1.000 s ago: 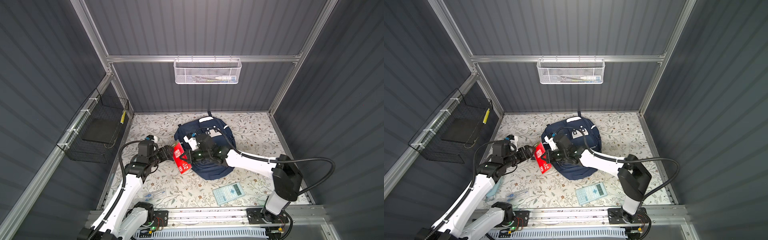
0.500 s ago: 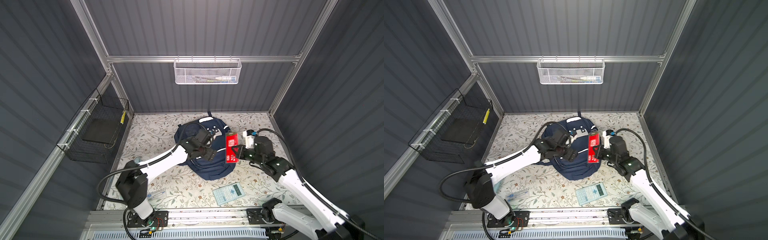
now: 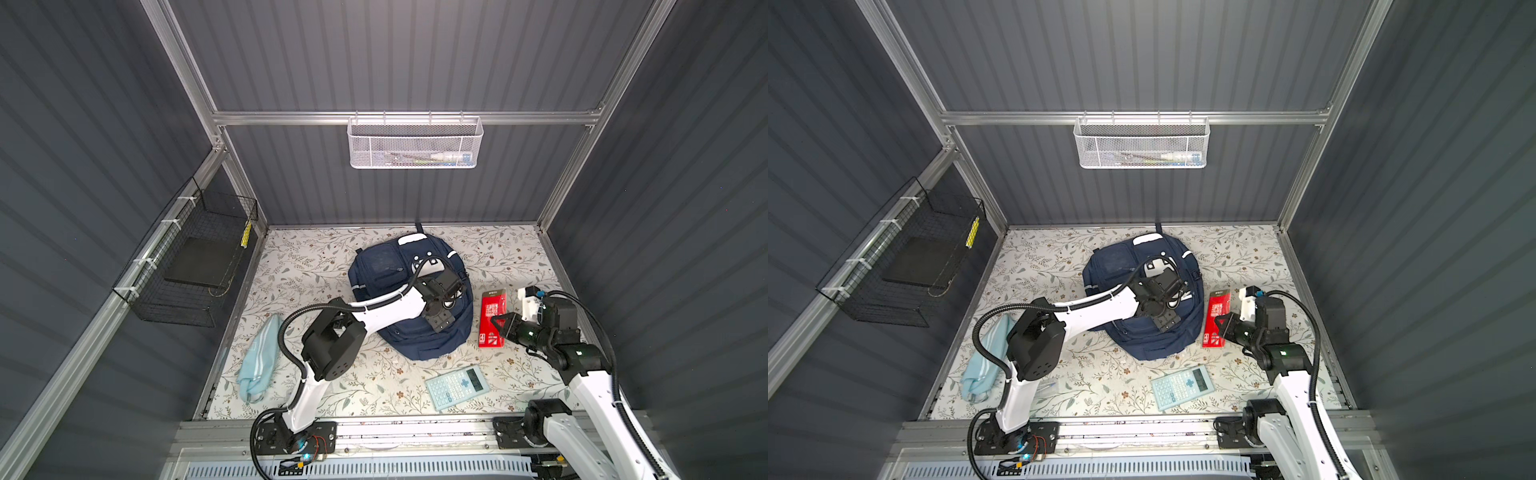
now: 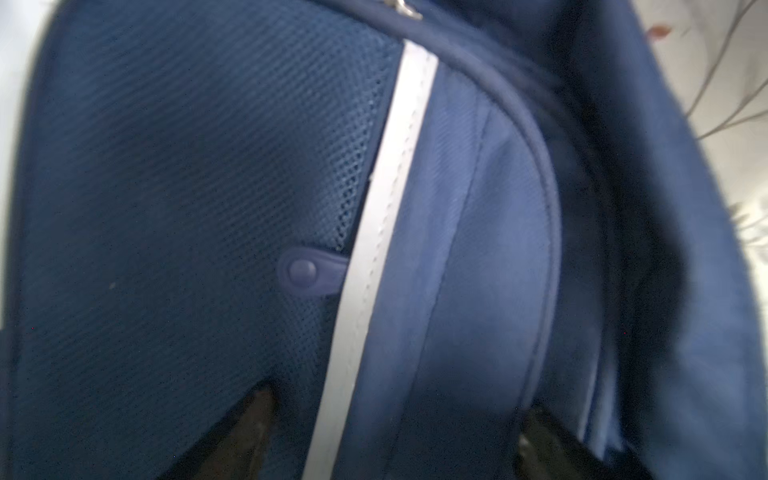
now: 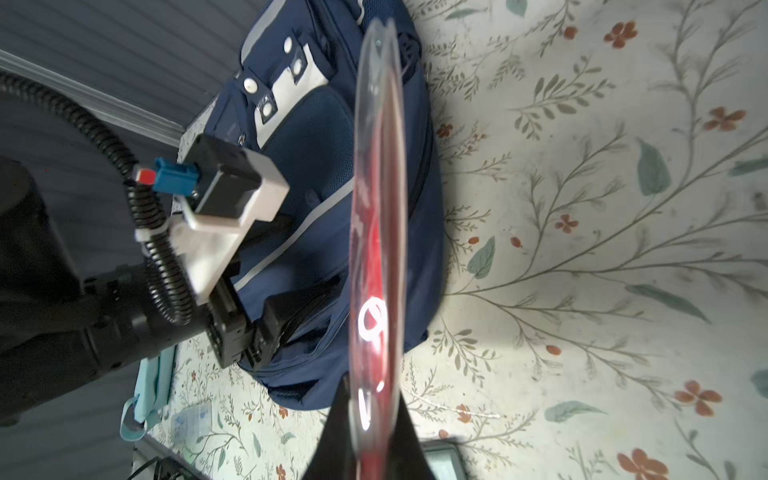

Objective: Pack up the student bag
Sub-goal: 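Carry the red pack away with the right gripper while the left holds the backpack opening, then lower the red pack into the backpack opening with the right gripper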

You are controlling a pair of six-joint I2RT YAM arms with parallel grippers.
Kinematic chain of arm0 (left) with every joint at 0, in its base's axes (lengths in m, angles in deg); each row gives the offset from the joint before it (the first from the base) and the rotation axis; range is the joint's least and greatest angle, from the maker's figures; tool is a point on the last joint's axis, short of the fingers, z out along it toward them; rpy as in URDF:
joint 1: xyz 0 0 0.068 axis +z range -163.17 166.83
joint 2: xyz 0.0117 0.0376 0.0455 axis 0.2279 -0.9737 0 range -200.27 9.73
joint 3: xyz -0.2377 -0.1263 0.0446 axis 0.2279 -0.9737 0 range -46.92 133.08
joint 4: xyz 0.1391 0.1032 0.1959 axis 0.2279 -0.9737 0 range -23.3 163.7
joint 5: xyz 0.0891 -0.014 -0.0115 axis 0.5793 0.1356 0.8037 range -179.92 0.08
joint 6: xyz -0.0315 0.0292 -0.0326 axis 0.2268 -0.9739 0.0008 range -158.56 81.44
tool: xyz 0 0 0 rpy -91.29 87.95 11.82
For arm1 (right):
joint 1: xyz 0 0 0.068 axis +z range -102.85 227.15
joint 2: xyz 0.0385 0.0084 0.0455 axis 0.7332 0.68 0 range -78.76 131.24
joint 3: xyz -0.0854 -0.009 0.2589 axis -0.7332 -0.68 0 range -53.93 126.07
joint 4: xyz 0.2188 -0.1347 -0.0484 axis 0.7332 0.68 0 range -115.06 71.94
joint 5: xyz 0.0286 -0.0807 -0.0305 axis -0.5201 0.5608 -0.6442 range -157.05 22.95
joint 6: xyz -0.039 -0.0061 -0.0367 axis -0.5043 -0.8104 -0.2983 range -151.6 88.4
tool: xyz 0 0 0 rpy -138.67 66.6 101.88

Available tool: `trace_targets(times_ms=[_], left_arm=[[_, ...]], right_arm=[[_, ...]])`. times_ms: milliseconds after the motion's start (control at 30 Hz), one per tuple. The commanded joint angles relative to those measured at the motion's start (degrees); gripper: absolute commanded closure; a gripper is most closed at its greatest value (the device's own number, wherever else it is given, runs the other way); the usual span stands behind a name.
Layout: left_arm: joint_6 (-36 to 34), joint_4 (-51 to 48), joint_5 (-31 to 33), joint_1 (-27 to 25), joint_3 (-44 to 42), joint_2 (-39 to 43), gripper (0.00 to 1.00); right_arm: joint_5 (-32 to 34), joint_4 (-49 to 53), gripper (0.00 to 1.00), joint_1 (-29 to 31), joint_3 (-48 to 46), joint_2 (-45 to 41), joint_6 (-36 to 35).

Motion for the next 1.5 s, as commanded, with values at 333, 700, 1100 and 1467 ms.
trace_targets(times_ms=[333,700,1100,1467], left_arm=[[9.19,-9.48,-1.6,4.52,18.21,4.91,1.0],[19.64,-6.62,-16.83,12.24,19.55,11.37,1.0],[21.19,-7.75,-17.88,12.4,24.09,11.26,1.0],[25.01,0.88,-18.91,16.0,10.11,15.29,1.0]], right_arm=[[-8.35,-23.01,1.0,2.87,-9.58,1.07,14.74],[-1.64,-53.1,1.0,15.42,0.52,31.81,22.01],[16.68,-70.75,1.0,26.65,32.07,75.55,35.89],[13.32,-61.72,0.44,26.55,25.89,66.89,29.35]])
